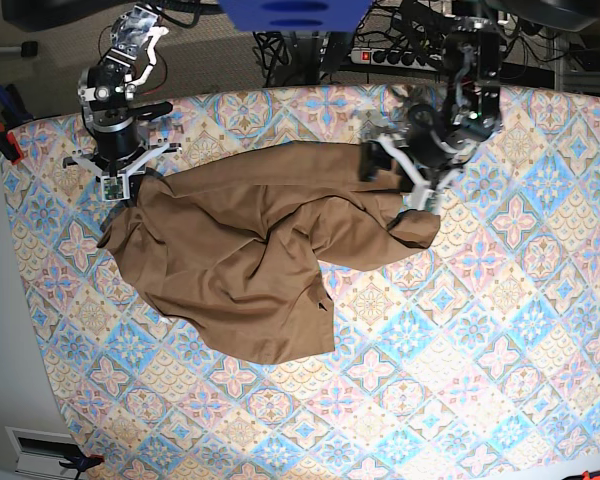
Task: Layout the t-shirt on the table in an organized manner, then fold the t-shirt properly
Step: 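Pull both held shirt edges apart to stretch the shirt, then lift the shirt with both grippers and swing it across the table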
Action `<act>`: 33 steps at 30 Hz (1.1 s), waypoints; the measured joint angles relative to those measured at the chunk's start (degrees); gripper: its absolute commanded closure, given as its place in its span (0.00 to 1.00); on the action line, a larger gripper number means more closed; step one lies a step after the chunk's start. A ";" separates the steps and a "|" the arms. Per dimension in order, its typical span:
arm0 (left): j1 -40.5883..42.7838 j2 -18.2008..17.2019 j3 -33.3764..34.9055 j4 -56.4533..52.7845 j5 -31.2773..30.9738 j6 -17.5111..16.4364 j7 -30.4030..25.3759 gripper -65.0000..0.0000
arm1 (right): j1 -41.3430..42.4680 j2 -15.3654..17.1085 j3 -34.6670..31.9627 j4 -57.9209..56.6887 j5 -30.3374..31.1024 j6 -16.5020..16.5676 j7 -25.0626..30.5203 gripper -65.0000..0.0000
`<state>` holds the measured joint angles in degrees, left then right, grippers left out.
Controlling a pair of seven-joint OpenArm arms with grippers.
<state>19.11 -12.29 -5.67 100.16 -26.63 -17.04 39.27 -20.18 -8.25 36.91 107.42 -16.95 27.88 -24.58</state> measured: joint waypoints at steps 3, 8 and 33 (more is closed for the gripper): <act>-0.96 -0.33 2.56 -0.44 1.09 0.26 -0.68 0.33 | 0.00 0.00 -0.07 0.00 0.04 -0.02 0.04 1.00; -2.32 -0.42 5.27 -0.59 1.46 0.68 0.94 0.61 | 0.02 0.00 -0.13 0.00 0.02 -0.02 0.04 1.00; -23.41 -0.59 0.90 14.36 1.27 0.66 24.41 1.00 | 12.72 1.73 -0.26 0.81 0.50 0.83 -1.51 1.00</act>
<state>-4.29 -12.88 -4.78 114.52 -25.36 -16.38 63.68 -7.46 -6.52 36.64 108.22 -16.45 28.71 -26.09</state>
